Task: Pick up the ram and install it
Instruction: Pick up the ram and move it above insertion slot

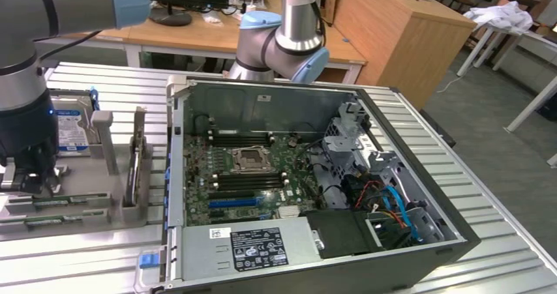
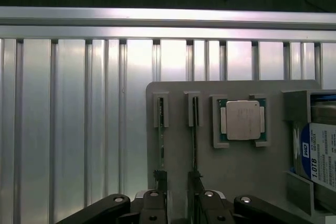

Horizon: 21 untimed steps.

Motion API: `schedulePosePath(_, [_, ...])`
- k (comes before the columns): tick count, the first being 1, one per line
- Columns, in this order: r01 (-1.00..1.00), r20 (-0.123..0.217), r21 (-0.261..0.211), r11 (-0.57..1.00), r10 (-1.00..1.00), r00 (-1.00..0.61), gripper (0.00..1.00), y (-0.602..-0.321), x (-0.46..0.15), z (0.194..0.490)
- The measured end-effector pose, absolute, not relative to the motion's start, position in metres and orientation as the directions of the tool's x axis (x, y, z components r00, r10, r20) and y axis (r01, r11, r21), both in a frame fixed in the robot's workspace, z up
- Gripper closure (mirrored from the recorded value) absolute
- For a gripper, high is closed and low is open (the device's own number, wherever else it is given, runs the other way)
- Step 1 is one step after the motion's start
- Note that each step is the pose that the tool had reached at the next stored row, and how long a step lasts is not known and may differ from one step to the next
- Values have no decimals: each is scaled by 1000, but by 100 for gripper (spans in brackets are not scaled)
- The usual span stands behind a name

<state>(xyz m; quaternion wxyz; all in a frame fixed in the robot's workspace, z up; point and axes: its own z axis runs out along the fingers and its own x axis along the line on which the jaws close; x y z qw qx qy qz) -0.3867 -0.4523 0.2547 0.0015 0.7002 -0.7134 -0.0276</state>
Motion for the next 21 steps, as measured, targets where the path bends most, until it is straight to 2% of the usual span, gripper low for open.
schedulePosePath(21, [-999,-37,41,18,-999,-19,70,-461,-387,251])
